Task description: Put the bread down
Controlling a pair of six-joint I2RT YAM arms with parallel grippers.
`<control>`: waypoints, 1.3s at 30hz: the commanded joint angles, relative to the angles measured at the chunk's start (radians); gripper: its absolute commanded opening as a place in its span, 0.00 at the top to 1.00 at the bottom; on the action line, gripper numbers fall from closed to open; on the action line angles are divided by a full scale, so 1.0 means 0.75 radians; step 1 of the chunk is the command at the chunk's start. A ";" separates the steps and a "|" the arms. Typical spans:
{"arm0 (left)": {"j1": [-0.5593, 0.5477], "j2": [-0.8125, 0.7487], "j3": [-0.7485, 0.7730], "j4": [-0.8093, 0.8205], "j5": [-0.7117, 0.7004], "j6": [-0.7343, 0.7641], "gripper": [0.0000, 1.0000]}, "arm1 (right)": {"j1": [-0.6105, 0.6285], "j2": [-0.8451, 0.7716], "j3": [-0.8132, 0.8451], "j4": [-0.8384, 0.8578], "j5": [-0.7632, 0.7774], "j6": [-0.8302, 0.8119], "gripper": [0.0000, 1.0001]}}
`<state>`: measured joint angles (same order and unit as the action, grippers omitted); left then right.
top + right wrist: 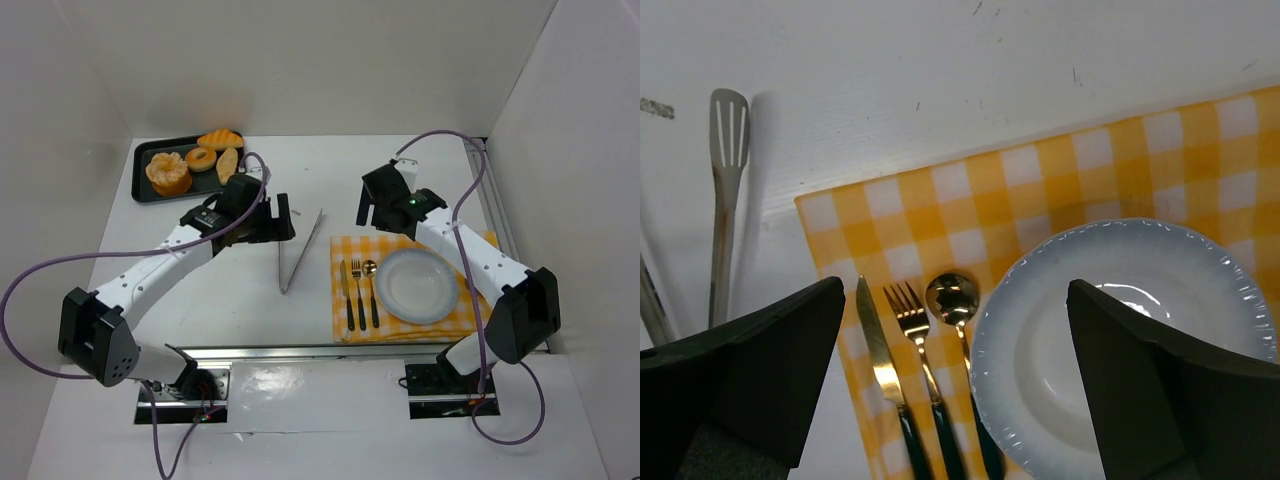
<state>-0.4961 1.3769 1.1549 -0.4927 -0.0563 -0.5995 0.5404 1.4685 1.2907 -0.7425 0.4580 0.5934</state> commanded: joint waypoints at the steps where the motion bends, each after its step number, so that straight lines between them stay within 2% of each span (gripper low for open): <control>1: -0.013 0.025 0.084 0.076 0.050 -0.039 0.00 | -0.011 -0.009 -0.042 0.043 0.046 -0.006 0.01; 9: -0.159 0.225 0.284 -0.136 -0.137 0.043 0.00 | -0.023 -0.048 -0.083 0.031 0.060 -0.006 0.01; 15: -0.296 0.326 0.268 -0.194 -0.338 0.036 0.00 | -0.035 -0.127 -0.134 0.063 0.060 -0.006 0.01; 19: -0.308 0.379 0.231 -0.180 -0.326 -0.013 0.00 | -0.048 -0.187 -0.193 0.129 0.024 -0.034 0.01; 23: -0.324 0.428 0.176 -0.180 -0.405 -0.080 0.00 | -0.060 -0.199 -0.193 0.129 0.023 -0.047 0.01; 27: -0.339 0.520 0.164 -0.180 -0.463 -0.092 0.00 | -0.060 -0.199 -0.207 0.145 -0.003 -0.059 0.01; 32: -0.339 0.655 0.190 -0.118 -0.449 -0.105 0.00 | -0.060 -0.199 -0.220 0.162 -0.034 -0.059 0.01; 39: -0.263 0.747 0.209 -0.049 -0.426 -0.119 0.00 | -0.060 -0.228 -0.220 0.162 -0.048 -0.059 0.01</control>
<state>-0.7216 1.9106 1.2942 -0.5713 -0.3698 -0.6804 0.5011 1.3426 1.1305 -0.6655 0.4255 0.5560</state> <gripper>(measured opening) 1.000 0.993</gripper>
